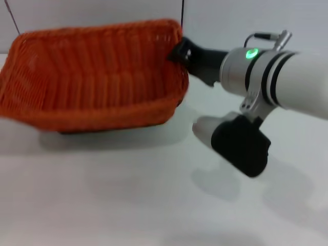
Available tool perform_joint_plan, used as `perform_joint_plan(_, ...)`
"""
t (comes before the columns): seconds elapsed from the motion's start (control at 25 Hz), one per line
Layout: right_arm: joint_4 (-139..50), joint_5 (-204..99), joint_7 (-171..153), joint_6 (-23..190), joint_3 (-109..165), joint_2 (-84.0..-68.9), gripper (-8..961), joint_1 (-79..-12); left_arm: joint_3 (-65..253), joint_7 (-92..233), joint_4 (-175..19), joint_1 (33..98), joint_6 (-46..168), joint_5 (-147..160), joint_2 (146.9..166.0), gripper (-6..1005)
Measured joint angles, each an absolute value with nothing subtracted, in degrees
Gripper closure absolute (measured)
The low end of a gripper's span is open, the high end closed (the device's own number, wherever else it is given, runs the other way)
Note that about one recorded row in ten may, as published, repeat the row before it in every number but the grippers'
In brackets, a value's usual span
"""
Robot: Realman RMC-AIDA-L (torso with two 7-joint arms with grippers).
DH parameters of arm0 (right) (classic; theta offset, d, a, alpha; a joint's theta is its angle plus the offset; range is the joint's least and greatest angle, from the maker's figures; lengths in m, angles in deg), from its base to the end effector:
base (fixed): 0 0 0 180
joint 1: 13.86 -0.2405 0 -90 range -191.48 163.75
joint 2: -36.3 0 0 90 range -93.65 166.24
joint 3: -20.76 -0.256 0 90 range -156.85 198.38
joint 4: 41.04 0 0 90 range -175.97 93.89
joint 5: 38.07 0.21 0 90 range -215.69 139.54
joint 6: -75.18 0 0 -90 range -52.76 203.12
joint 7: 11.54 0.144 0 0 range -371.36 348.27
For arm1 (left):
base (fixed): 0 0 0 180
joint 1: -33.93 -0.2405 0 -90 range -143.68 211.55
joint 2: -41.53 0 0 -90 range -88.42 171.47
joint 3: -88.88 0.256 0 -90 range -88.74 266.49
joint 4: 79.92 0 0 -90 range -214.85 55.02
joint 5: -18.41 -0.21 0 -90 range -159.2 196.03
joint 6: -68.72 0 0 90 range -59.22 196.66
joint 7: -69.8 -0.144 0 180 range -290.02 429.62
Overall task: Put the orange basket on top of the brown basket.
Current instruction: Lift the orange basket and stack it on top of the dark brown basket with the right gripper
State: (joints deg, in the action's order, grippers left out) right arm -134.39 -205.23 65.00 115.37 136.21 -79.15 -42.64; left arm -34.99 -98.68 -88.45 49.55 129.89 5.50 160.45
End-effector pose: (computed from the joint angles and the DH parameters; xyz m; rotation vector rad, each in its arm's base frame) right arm 0.0629 0.3590 -0.0432 -1.7605 -1.6703 -0.6952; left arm -0.4241 0.2755 0.0509 -1.2723 -0.6966 -0.4494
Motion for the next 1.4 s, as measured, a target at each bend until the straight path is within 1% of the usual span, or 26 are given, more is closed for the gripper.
perform_joint_plan(0.2, -134.3, -205.1, 66.6, 111.5, 133.7, -79.43, 784, -43.3, -34.9, -98.7, -87.9, 49.9, 130.0, 5.5, 160.44, 156)
perform_joint_plan(0.68, -127.9, -205.2, 66.1, 110.2, 131.1, -79.41, 785, -46.3, -34.8, -98.7, -87.9, 50.1, 130.1, 5.5, 160.44, 156)
perform_joint_plan(0.92, -124.2, -205.2, 66.0, 109.1, 130.7, -78.99, 785, -47.9, -34.9, -98.7, -87.9, 50.3, 130.1, 5.5, 160.44, 156)
perform_joint_plan(1.12, -118.0, -205.0, 66.3, 102.0, 131.3, -78.41, 784, -49.3, -35.0, -98.7, -87.9, 50.5, 129.9, 5.5, 160.44, 156)
perform_joint_plan(1.28, -113.3, -204.3, 66.4, 96.5, 131.6, -77.99, 761, -50.4, -35.0, -98.7, -87.9, 50.6, 129.9, 5.5, 160.44, 156)
perform_joint_plan(1.4, -112.4, -203.7, 66.5, 95.3, 131.9, -78.0, 744, -50.6, -34.8, -98.7, -87.9, 50.8, 130.0, 5.5, 160.44, 156)
